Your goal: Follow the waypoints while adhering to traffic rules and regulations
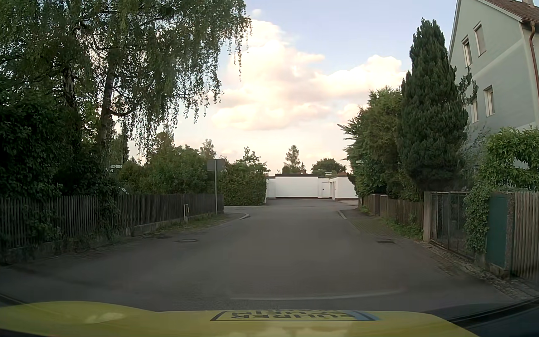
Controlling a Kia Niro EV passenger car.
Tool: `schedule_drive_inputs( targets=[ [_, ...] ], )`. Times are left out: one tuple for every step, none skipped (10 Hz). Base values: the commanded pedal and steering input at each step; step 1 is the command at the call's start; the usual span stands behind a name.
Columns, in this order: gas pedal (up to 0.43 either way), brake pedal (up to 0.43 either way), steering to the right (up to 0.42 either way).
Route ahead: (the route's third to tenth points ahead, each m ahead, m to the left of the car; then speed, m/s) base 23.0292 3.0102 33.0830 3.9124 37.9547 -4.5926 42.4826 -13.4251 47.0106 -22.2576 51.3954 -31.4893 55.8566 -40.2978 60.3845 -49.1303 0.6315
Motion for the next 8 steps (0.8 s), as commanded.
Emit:
schedule_drive_inputs(
  targets=[
    [0.0,0.0,-0.46],
    [0.0,0.0,-0.443],
    [0.0,0.0,-0.412],
    [0.0,0.006,-0.376],
    [0.0,0.012,-0.344],
    [0.0,0.037,-0.298],
    [0.0,0.061,-0.242],
    [0.0,0.085,-0.189]
  ],
)
